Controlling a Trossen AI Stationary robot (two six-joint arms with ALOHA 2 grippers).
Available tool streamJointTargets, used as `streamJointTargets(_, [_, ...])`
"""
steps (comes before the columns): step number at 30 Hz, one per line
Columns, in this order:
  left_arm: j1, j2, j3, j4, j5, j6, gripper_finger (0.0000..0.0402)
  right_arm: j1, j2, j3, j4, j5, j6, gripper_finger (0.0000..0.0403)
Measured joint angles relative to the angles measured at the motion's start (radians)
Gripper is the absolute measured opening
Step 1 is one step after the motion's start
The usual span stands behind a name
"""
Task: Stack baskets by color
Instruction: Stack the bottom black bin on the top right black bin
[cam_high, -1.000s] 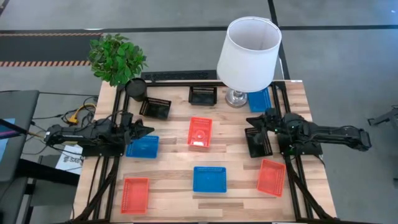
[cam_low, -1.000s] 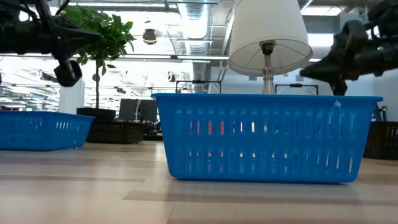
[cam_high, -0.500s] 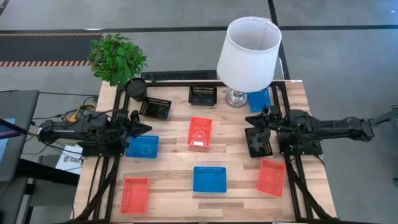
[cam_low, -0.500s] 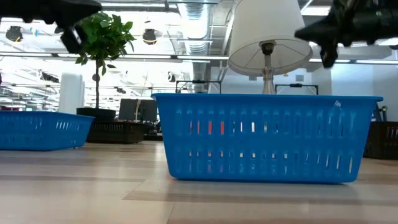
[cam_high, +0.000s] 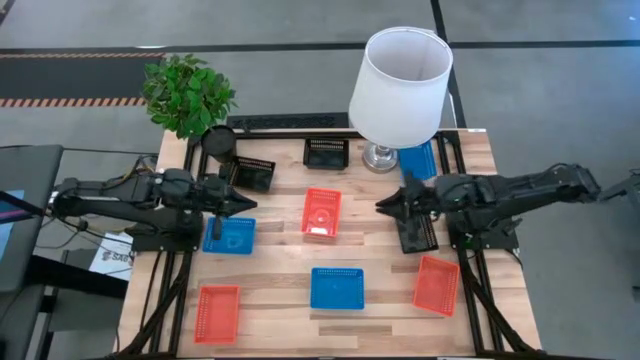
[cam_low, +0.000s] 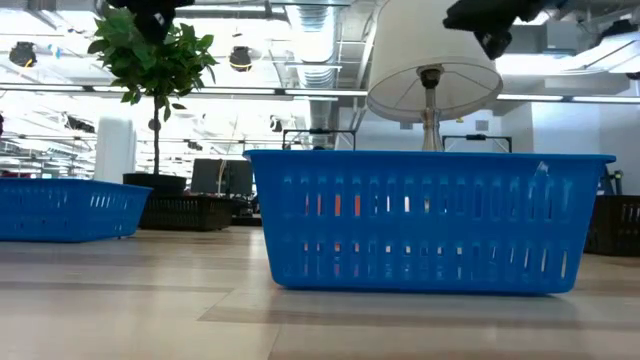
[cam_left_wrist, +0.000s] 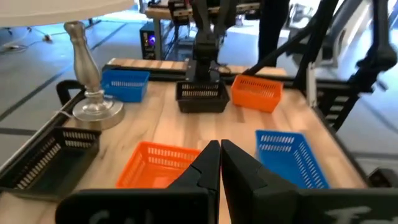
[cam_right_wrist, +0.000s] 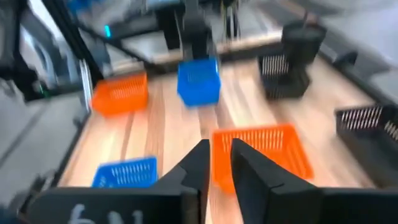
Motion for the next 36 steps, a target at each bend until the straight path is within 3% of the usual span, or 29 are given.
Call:
streamJointTargets(3, [0.0,0.039,0.014,-0.011,-0.032,0.014,0.0015,-0.001,0.096,0.107,-0.175,0.001,0.067,0.0121])
streamJointTargets(8, [0.0,0.09,0.019,-0.106,-0.081,-0.001,0.0064,-0.05,0.224,0.235,-0.568,0.001,0.399,0.0173])
streamJointTargets(12, [0.0,0.124,0.019,-0.16,-0.107,-0.056,0.0117,-0.101,0.29,0.249,-0.886,0.0,0.592,0.0226])
streamJointTargets(15, [0.0,0.146,0.019,-0.164,-0.124,-0.091,0.0159,-0.131,0.308,0.219,-0.988,-0.007,0.692,0.0258])
streamJointTargets(24, [0.0,0.188,0.019,-0.177,-0.123,-0.137,0.0239,-0.205,0.293,0.085,-1.012,-0.098,0.854,0.0276])
streamJointTargets(36, [0.0,0.192,0.019,-0.178,-0.124,-0.13,0.0245,-0.251,0.294,-0.096,-0.869,-0.155,0.857,0.0276])
